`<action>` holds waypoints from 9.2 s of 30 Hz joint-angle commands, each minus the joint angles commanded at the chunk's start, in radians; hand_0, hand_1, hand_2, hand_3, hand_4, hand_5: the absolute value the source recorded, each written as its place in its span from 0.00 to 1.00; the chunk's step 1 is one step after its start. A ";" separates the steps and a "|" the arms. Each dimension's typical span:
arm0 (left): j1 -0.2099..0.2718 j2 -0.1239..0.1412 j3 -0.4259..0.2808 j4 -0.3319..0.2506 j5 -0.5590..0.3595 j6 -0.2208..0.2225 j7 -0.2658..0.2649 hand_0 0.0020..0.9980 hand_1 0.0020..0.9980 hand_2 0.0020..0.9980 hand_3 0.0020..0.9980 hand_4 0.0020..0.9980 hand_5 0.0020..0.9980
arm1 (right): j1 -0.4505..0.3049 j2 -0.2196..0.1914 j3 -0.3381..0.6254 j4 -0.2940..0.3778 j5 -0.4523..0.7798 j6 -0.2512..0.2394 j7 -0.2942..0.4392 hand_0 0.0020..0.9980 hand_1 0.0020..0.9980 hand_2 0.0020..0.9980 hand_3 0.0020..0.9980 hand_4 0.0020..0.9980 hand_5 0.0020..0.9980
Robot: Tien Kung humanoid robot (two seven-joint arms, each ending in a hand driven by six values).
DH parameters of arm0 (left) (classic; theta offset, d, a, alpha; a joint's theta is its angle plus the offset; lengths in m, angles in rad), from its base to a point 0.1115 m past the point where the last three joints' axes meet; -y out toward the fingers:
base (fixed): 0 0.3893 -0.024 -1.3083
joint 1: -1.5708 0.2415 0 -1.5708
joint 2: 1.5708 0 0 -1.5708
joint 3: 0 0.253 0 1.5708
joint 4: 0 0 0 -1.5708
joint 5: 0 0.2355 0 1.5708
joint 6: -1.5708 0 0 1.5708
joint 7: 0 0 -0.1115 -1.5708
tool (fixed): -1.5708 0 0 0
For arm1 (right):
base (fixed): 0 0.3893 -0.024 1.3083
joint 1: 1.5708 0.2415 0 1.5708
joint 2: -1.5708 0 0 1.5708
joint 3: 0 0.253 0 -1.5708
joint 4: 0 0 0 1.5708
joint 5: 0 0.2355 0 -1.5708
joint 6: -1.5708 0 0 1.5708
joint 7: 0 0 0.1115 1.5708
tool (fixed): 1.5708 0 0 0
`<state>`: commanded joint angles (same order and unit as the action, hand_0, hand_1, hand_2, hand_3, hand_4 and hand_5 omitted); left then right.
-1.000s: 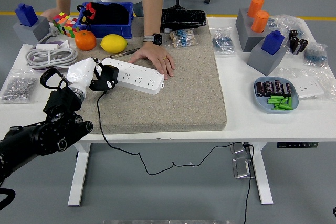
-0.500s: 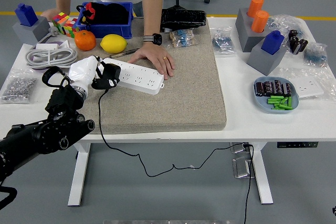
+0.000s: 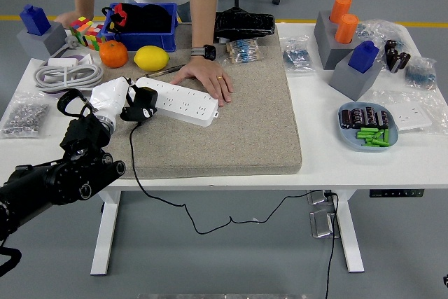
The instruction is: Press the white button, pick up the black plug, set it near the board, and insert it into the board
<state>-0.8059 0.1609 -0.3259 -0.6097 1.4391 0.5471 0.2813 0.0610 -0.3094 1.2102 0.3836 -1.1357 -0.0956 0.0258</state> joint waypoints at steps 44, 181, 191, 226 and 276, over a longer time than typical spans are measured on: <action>-0.014 -0.006 0.000 0.004 -0.048 -0.012 -0.026 0.61 0.66 0.58 0.64 0.97 0.22 | 0.002 0.000 -0.003 0.005 -0.001 0.000 0.002 0.69 0.58 0.56 0.58 0.68 0.22; 0.194 0.266 -0.263 -0.520 0.073 -0.199 -0.077 0.86 0.81 0.73 0.69 0.57 0.00 | -0.017 0.000 0.020 0.007 -0.014 0.001 0.011 0.68 0.57 0.55 0.57 0.67 0.21; 0.166 0.238 -0.236 -0.448 0.053 -0.194 -0.095 0.86 0.81 0.73 0.70 0.58 0.00 | -0.020 0.001 0.024 0.007 -0.014 0.001 0.012 0.68 0.57 0.55 0.57 0.67 0.21; 0.097 0.172 -0.195 -0.339 0.020 -0.187 -0.121 0.86 0.81 0.73 0.70 0.61 0.00 | -0.016 0.001 0.027 0.008 -0.010 -0.001 0.017 0.68 0.57 0.55 0.57 0.67 0.21; 0.273 0.257 -0.249 -0.536 0.132 -0.146 -0.184 0.93 0.93 0.89 0.90 0.64 0.03 | -0.018 0.003 0.016 0.011 -0.011 -0.002 0.026 0.68 0.56 0.54 0.57 0.67 0.20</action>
<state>-0.5329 0.4179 -0.5753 -1.1460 1.5706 0.4013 0.0977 0.0431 -0.3064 1.2264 0.3948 -1.1464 -0.0980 0.0516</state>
